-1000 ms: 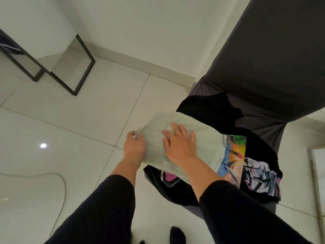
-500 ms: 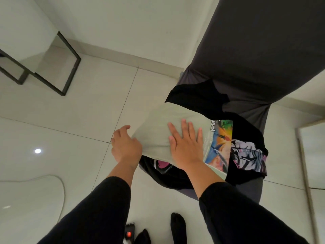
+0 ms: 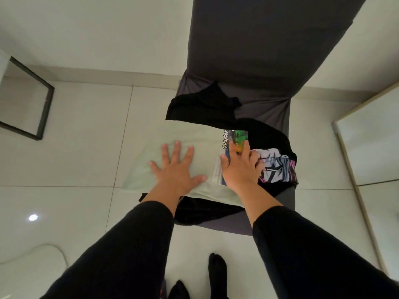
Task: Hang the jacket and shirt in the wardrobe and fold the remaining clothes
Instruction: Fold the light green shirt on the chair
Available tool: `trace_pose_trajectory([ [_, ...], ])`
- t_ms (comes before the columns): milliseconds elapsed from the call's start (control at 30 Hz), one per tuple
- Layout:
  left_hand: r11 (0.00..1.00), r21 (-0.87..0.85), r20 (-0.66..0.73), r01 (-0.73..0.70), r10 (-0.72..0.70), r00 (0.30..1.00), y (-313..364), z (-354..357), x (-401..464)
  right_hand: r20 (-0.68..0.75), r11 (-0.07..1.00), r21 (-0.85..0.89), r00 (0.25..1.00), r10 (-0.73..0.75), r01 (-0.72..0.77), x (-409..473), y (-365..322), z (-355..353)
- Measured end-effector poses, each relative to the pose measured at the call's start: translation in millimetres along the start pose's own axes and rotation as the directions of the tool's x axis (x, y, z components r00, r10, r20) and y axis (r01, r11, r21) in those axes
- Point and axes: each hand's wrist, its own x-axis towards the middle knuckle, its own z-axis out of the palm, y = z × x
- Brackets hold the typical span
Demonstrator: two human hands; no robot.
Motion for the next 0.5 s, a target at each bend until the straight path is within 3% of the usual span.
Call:
trace_pose_trajectory([
  [67,1.000,-0.020,0.006,0.022,-0.022,1.000,1.9,2.5,0.2,-0.129,0.956,0.247,0.972,0.194,-0.158,-3.4,-1.3,0.2],
  [100,0.999,-0.037,-0.007,0.040,-0.040,0.999,4.9,5.6,-2.9,-0.097,0.873,0.423,0.946,0.311,-0.243,-1.7,1.2,-0.7],
  [167,0.996,-0.046,-0.030,0.077,-0.078,0.996,14.4,12.6,-14.3,0.122,0.636,0.661,0.893,0.433,-0.398,5.0,7.8,-11.2],
  [233,0.991,-0.071,-0.030,0.116,-0.119,0.992,24.0,19.9,-23.8,0.312,0.500,0.728,0.876,0.367,-0.469,5.7,10.8,-29.4],
  [300,0.963,-0.207,-0.020,0.172,-0.180,0.984,31.2,20.8,-29.3,0.343,0.458,0.781,0.904,0.254,-0.425,3.5,5.4,-47.3],
  [367,0.869,-0.441,-0.002,0.223,-0.250,0.968,37.3,10.5,-33.2,0.342,0.411,0.841,0.934,0.100,-0.352,-4.6,-10.1,-69.0],
  [433,0.697,-0.670,0.034,0.256,-0.316,0.948,40.9,-5.1,-36.2,0.329,0.435,0.858,0.943,-0.057,-0.273,-18.2,-32.5,-95.7],
  [500,0.417,-0.858,0.133,0.301,-0.386,0.913,38.4,-20.4,-35.1,0.295,0.546,0.828,0.929,-0.224,-0.131,-35.9,-57.9,-123.4],
])
